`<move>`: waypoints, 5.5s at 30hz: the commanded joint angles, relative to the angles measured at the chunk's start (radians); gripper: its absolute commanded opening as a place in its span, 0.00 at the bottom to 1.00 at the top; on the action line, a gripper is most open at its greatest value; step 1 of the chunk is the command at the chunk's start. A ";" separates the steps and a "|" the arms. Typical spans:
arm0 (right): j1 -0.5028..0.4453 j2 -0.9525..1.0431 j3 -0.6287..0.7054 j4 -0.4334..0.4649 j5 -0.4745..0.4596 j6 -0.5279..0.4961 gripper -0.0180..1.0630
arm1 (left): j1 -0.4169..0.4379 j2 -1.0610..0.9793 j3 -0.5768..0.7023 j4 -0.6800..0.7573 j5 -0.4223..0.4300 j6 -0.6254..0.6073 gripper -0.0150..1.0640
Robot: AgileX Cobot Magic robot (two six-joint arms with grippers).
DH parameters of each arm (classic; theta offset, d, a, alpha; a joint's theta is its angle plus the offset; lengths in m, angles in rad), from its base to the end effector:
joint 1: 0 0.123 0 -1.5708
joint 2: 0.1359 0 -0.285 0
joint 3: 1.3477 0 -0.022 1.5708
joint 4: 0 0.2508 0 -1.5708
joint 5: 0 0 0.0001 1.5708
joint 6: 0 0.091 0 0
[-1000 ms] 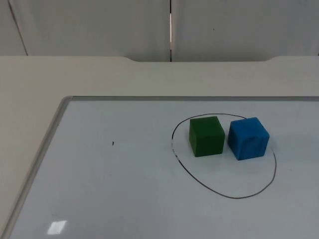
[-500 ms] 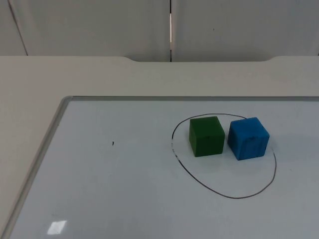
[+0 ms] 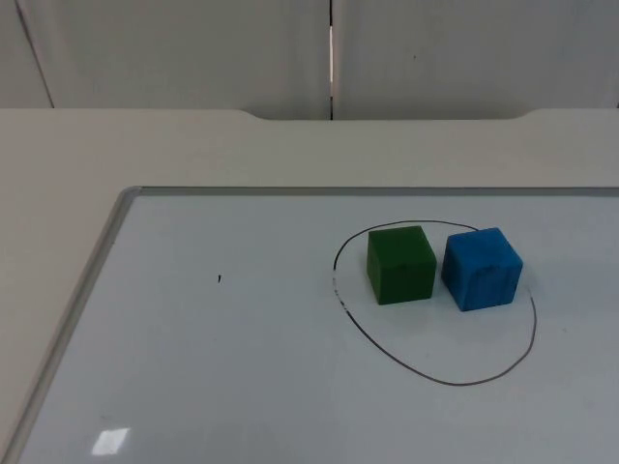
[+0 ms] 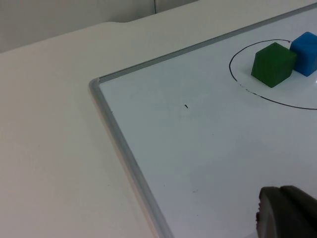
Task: Push the two cubes into the marked area.
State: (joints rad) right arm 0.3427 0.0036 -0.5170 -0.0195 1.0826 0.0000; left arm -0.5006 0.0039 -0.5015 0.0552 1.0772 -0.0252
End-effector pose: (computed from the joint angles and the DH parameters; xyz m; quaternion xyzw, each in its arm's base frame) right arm -0.0062 -0.0039 0.2803 -0.1453 0.8430 0.0787 0.5120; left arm -0.0024 0.0064 0.2765 0.2008 0.8340 -0.1068 0.5028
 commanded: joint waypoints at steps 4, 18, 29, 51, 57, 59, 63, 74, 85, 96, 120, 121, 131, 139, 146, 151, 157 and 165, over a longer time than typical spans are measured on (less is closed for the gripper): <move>0.004 -0.004 0.002 -0.008 -0.001 -0.006 0.02 | 0.002 -0.004 0.005 0.003 -0.003 0.002 0.01; 0.004 -0.004 0.002 -0.008 -0.001 0.000 0.51 | 0.002 -0.004 0.005 0.003 -0.003 0.002 0.01; 0.004 -0.004 0.002 -0.004 -0.001 0.000 0.69 | 0.002 -0.004 0.005 0.003 -0.003 0.002 0.01; 0.004 -0.004 0.002 -0.004 -0.001 0.000 0.99 | 0.002 -0.004 0.005 0.007 -0.003 -0.002 0.01; 0.004 -0.004 0.002 -0.004 -0.001 0.000 0.99 | 0.002 -0.004 0.005 0.007 -0.003 -0.002 0.01; 0.004 -0.004 0.002 -0.004 -0.001 0.000 0.99 | 0.002 -0.004 0.005 0.007 -0.003 -0.002 0.01; 0.004 -0.004 0.002 -0.004 -0.001 0.000 0.99 | 0.002 -0.004 0.005 0.007 -0.003 -0.002 0.01; 0.004 -0.004 0.002 -0.004 -0.001 0.000 0.99 | 0.002 -0.004 0.005 0.011 -0.003 -0.002 0.34; 0.004 -0.004 0.002 -0.004 -0.001 0.000 0.99 | 0.002 -0.004 0.005 0.011 -0.003 -0.002 0.67; 0.004 -0.004 0.002 -0.004 -0.001 0.000 0.99 | 0.002 -0.004 0.005 0.011 -0.003 -0.002 0.82; 0.004 -0.004 0.002 -0.004 -0.001 0.000 0.99 | 0.004 -0.004 0.006 0.020 -0.003 -0.002 0.99; 0.004 -0.004 0.002 -0.004 -0.001 0.000 0.99 | 0.013 -0.004 0.006 0.020 -0.003 -0.002 0.99; 0.004 -0.004 0.002 -0.004 -0.001 0.000 0.99 | 0.184 -0.004 0.006 0.027 -0.004 -0.002 0.99; 0.004 -0.004 0.002 -0.002 -0.001 0.000 0.99 | 0.360 -0.004 0.006 0.027 -0.004 -0.002 0.99; 0.004 -0.004 0.002 0.002 -0.003 0.010 0.99 | 0.460 -0.004 0.006 0.027 -0.004 -0.002 0.99; 0.004 -0.004 0.002 0.002 -0.003 0.010 0.99 | 0.506 -0.004 0.006 0.028 -0.004 -0.002 0.99; 0.004 -0.004 0.002 0.002 -0.003 0.010 0.99 | 0.513 -0.004 0.006 0.039 -0.004 -0.002 0.99; -0.015 -0.004 0.002 0.002 -0.003 0.010 0.99 | 0.513 -0.004 0.006 0.039 -0.004 -0.002 0.99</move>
State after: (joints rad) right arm 0.3297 0.0036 -0.5170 -0.0201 1.0826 0.0071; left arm 0.0077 0.0039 -0.5015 0.0859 1.0772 -0.0252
